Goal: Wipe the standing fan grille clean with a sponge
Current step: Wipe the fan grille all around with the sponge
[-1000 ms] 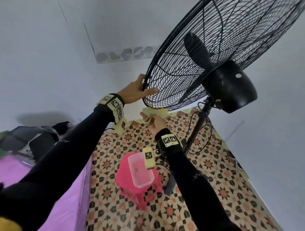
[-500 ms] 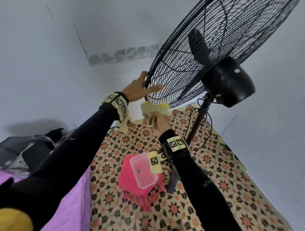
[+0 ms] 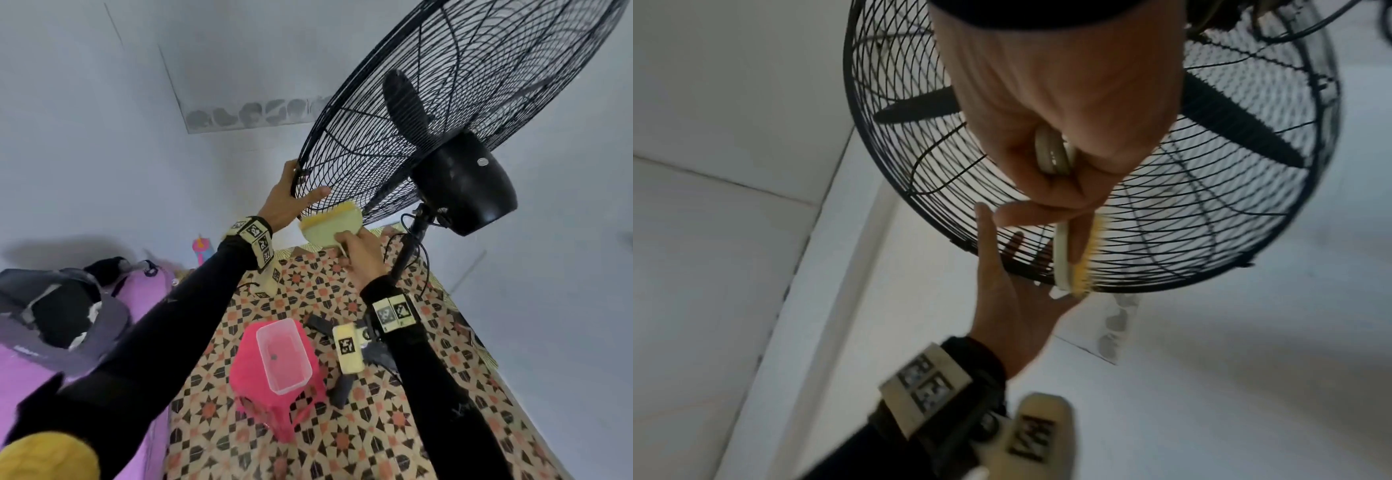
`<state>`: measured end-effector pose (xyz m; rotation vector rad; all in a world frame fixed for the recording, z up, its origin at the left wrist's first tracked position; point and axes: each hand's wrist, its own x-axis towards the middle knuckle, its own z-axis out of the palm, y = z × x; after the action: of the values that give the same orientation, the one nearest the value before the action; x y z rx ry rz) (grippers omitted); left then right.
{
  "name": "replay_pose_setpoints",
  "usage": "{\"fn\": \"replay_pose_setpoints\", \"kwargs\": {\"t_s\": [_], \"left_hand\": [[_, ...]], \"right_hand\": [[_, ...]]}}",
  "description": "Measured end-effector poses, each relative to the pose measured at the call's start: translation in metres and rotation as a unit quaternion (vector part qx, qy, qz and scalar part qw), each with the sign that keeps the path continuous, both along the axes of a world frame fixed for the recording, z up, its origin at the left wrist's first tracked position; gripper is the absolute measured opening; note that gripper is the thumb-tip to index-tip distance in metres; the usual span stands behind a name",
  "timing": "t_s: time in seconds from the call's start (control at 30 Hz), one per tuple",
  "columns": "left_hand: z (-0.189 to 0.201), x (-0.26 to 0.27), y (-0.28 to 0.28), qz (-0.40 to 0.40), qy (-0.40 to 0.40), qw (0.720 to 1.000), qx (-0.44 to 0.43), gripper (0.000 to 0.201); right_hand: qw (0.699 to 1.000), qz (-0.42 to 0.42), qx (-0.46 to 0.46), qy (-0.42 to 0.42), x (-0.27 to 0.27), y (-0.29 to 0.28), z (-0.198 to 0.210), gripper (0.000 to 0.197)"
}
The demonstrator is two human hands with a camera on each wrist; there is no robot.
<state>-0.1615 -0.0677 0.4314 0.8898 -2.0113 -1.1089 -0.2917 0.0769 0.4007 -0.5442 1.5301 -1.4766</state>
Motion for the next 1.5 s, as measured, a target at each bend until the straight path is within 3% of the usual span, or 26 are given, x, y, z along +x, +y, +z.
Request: {"fn": "replay_pose_setpoints", "kwargs": {"t_s": [0.13,0.27,0.33,0.47,0.6,0.83,1.0,1.1,1.23,1.3,1.4,1.5], "left_hand": [[-0.009,-0.006,0.009,0.030,0.034,0.999,-0.001,0.099],[-0.016,-0.011,0.013,0.058,0.056,0.997,0.002,0.099],[-0.015,-0.012,0.010,0.077,0.055,0.995,0.008,0.099],[-0.016,-0.017,0.008,0.089,0.063,0.994,0.011,0.093],[-0.022,-0.017,0.016,0.098,0.073,0.993,0.006,0.088],[-0.020,-0.019,0.014,0.097,0.081,0.992,0.016,0.097],[-0.026,-0.019,0.018,0.104,0.090,0.990,0.017,0.099],[-0.024,-0.018,0.012,0.102,0.090,0.990,0.023,0.105],[-0.019,-0.018,0.002,0.106,0.072,0.992,0.019,0.111],[-0.019,-0.019,0.000,0.108,0.069,0.992,0.012,0.108],[-0.017,-0.019,-0.001,0.111,0.090,0.990,0.007,0.099],[-0.008,-0.018,-0.001,0.103,0.093,0.990,-0.001,0.099]], "right_hand": [[0.999,0.001,0.041,-0.010,-0.011,0.002,-0.019,0.012],[0.999,0.004,0.049,-0.012,-0.013,-0.027,-0.036,0.040],[1.000,0.011,0.016,-0.011,-0.006,-0.014,-0.011,0.027],[0.999,0.035,-0.009,-0.003,-0.025,0.001,-0.016,0.010],[0.996,0.019,0.082,0.008,-0.032,-0.018,-0.025,0.019],[0.998,0.058,-0.011,0.006,-0.034,0.004,-0.012,0.003],[0.998,0.024,0.062,-0.008,-0.040,-0.008,-0.014,0.014],[0.999,0.026,0.031,-0.009,-0.029,-0.014,-0.003,0.027],[0.998,0.060,-0.008,-0.004,-0.047,0.008,-0.003,0.015],[1.000,0.023,0.008,0.006,-0.063,0.010,-0.010,0.011],[0.999,-0.030,0.033,-0.001,-0.073,0.003,-0.009,0.021],[0.999,-0.024,0.008,0.026,-0.066,-0.011,0.005,0.028]]}}
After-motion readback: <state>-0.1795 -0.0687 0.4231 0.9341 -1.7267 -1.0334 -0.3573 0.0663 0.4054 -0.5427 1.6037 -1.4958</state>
